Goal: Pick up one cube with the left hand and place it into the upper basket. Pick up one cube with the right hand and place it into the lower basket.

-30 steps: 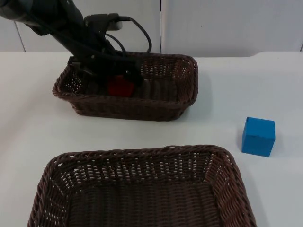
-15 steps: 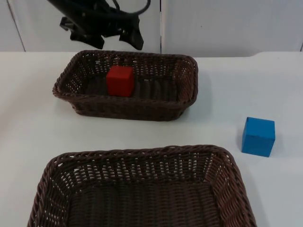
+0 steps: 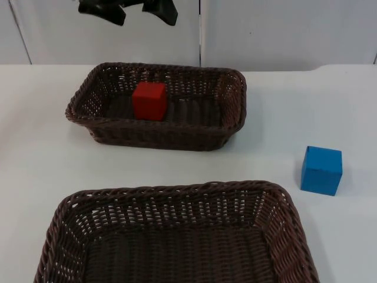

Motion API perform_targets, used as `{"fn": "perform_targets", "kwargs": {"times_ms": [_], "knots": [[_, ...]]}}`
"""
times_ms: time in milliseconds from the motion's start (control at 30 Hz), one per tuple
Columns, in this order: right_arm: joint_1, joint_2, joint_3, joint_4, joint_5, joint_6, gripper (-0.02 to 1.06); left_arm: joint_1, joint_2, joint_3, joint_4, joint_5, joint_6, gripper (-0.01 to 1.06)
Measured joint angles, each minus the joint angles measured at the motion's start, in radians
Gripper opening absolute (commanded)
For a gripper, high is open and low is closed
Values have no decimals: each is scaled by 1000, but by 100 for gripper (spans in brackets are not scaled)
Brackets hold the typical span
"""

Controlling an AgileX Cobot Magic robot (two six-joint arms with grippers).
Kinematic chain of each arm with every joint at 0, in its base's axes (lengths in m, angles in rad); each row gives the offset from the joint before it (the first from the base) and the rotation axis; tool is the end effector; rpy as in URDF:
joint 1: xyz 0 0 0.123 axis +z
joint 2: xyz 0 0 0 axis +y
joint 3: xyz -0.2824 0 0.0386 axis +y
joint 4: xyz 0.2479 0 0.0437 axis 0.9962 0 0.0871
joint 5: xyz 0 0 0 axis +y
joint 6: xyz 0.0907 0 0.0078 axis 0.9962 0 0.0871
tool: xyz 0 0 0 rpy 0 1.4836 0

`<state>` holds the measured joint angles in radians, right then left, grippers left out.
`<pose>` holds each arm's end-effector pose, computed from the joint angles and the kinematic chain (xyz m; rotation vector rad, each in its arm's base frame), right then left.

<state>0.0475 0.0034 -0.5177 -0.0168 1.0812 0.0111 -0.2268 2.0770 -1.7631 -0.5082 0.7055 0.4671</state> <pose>-0.0072 -0.0017 0.2804 -0.0362 2.0501 0.0164 0.4571 -0.1350 0.2504 0.4969 2.3795 -0.4632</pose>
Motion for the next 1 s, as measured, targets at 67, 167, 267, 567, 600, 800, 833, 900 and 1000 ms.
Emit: {"fn": "perform_targets", "kwargs": {"times_ms": [67, 167, 267, 567, 600, 800, 833, 900, 1000], "knots": [[0, 0, 0, 0, 0, 0, 105, 0, -9, 0, 0, 6, 0, 92], [0, 0, 0, 0, 0, 0, 105, 0, -45, 2, 0, 16, 0, 92], [0, 0, 0, 0, 0, 0, 105, 0, -74, 16, 0, 16, 0, 92], [0, 0, 0, 0, 0, -2, 105, 0, -193, 95, 2, 7, 0, 92], [0, 0, 0, 0, 0, -2, 105, 0, -218, 124, 4, -4, 0, 92], [0, 0, 0, 0, 0, -2, 105, 0, -304, 224, 4, -48, 0, 92], [0, 0, 0, 0, 0, -2, 105, 0, -323, 244, 4, -53, 0, 92], [0, 0, 0, 0, 0, -2, 105, 0, -342, 264, 4, -60, 0, 92], [0, 0, 0, 0, 0, -2, 105, 0, -397, 318, 4, -67, 0, 92]]}}
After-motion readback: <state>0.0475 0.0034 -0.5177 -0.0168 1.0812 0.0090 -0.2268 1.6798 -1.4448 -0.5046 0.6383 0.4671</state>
